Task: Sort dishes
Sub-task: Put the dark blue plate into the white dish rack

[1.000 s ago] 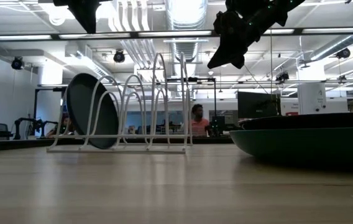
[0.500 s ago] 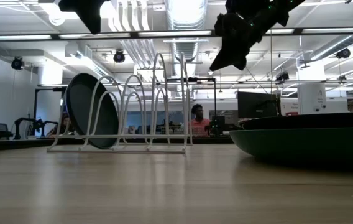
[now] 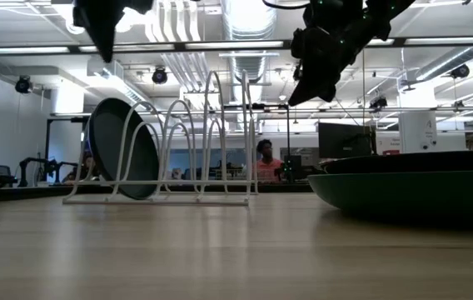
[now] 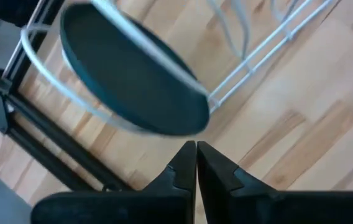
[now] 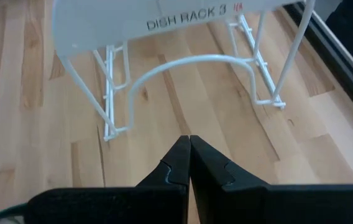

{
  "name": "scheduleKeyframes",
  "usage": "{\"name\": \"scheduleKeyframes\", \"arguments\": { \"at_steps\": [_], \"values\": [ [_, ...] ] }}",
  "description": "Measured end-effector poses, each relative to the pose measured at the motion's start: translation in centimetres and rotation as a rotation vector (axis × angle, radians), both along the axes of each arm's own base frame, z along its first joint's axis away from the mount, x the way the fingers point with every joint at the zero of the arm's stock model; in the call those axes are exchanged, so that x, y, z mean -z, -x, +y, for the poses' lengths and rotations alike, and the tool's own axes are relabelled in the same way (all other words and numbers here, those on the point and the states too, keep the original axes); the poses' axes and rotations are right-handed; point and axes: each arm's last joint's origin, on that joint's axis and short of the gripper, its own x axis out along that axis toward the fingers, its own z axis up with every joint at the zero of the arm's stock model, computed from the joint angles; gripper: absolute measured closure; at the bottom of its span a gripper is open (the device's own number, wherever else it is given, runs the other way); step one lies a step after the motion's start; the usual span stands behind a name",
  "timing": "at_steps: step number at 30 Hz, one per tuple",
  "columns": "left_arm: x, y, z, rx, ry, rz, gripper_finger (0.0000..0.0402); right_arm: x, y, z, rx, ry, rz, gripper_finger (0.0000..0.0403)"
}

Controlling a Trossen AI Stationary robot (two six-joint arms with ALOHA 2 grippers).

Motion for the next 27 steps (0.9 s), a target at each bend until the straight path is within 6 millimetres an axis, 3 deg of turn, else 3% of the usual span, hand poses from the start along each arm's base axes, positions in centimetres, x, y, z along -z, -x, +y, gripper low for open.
{"name": "scheduleKeyframes", "arguments": {
  "at_steps": [8, 27],
  "values": [
    [1.6, 3.1, 0.1, -0.028, -0.027, -0.016, 0.0401, -0.8, 1.0, 0.4, -0.001, 0.012, -0.026, 0.0403],
    [6.3, 2.3, 0.2, -0.059, -0.082, -0.011, 0.0401, -1.7, 4.4, 1.8, 0.027, -0.001, -0.072, 0.0403]
  ]
}}
